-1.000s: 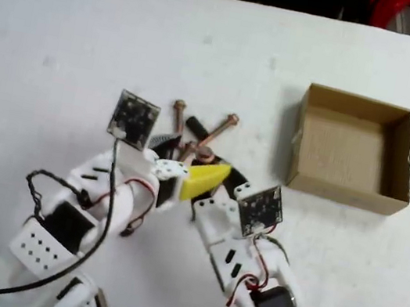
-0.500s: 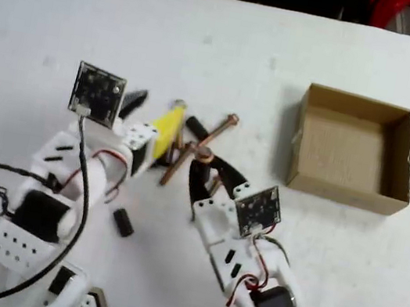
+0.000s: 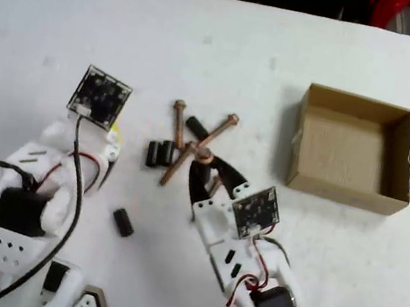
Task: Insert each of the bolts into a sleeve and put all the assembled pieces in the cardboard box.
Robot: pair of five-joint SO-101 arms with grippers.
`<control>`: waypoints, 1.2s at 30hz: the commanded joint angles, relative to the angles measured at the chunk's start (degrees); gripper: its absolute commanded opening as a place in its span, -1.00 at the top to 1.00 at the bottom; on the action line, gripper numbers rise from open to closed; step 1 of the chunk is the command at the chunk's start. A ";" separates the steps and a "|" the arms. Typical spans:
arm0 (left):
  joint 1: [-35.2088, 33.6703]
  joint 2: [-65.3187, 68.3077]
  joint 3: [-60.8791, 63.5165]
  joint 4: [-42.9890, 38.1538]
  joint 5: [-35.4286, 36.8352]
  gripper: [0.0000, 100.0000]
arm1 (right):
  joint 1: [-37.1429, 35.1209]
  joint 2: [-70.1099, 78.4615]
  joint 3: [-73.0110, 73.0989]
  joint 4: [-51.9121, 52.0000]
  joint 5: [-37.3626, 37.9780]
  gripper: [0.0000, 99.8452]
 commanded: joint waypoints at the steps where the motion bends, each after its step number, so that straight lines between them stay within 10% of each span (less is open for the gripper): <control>1: -0.31 0.04 -2.55 3.78 -4.31 0.91 | 0.57 -1.10 -3.08 0.57 0.79 0.97; 36: -0.48 30.46 -13.01 14.95 -4.66 0.91 | 0.57 -1.10 -2.37 0.66 0.88 0.97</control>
